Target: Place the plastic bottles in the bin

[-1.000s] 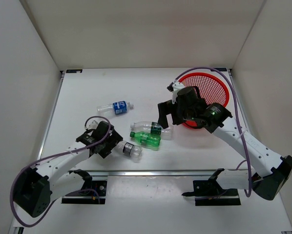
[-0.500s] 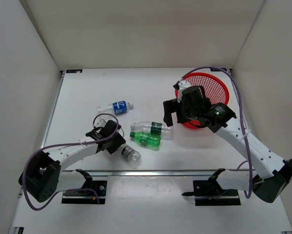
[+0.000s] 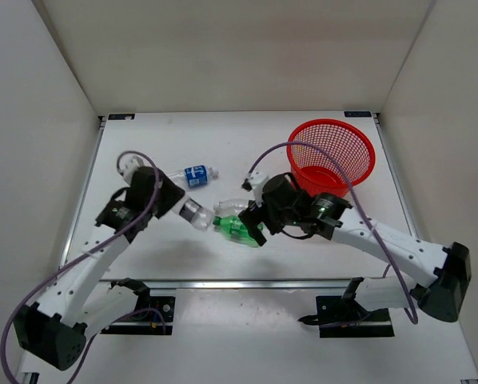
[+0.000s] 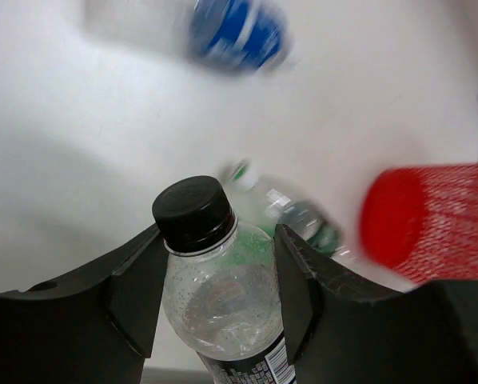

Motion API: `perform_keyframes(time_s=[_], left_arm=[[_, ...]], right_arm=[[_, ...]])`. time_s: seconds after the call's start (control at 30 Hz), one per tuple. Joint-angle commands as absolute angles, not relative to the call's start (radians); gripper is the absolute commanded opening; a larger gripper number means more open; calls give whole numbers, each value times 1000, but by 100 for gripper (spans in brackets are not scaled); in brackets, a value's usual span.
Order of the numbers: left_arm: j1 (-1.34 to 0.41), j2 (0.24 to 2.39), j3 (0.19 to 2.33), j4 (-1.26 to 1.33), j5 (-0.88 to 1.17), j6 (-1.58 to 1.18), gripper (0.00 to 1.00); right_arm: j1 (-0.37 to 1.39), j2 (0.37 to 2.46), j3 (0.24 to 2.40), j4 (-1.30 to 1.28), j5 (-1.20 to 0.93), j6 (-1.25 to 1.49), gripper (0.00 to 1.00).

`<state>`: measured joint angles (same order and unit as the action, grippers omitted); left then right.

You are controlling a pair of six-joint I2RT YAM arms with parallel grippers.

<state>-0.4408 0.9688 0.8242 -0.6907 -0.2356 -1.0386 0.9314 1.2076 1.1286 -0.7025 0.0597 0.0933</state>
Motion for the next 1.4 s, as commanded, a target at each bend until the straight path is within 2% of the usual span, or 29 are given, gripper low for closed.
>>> perform_keyframes(time_s=[0.0,0.13,0.27,0.43,0.53,0.63,0.73,0.8,0.83,0.93,1.07,1.37], left_arm=[[-385,907,1059,-804,-369,-891,36],[-410,914,1207,-821,-500,-871,37],[-374,916,1220,-807,-459,-862,37],[-393,971,1195,-686,-381,-870,36],[-475,1077,1325,-588,-400,-836,35],[-555,1306,1511,-517,-405,-796,37],[-594,1538,1780,-584,-293,-790,35],[-641,1640,1969,-671,-316,-769,34],[-669,1672,1994,-676,-343,-753,36],[-658,1671,1959,-612,-281,-775,36],[-673,1680,1985,-623,-311,-762,36],[-736,1695,1996,-607,-192,-747,37]], right_arm=[[976,1299,1109,-559,81,11,94],[936,1371,1059,-447,45,-29,94],[937,1377,1035,-370,27,-35,95],[948,1330,1031,-429,69,-35,96],[937,1292,1022,-436,60,-14,96],[922,1220,1025,-442,83,-5,96],[893,1152,1051,-436,118,-18,97],[865,1131,1136,-446,132,-44,97],[836,1129,1164,-460,115,-57,97],[775,1127,1317,-480,69,-71,99],[764,1120,1429,-482,63,-93,100],[641,1281,1522,-434,-58,-89,99]])
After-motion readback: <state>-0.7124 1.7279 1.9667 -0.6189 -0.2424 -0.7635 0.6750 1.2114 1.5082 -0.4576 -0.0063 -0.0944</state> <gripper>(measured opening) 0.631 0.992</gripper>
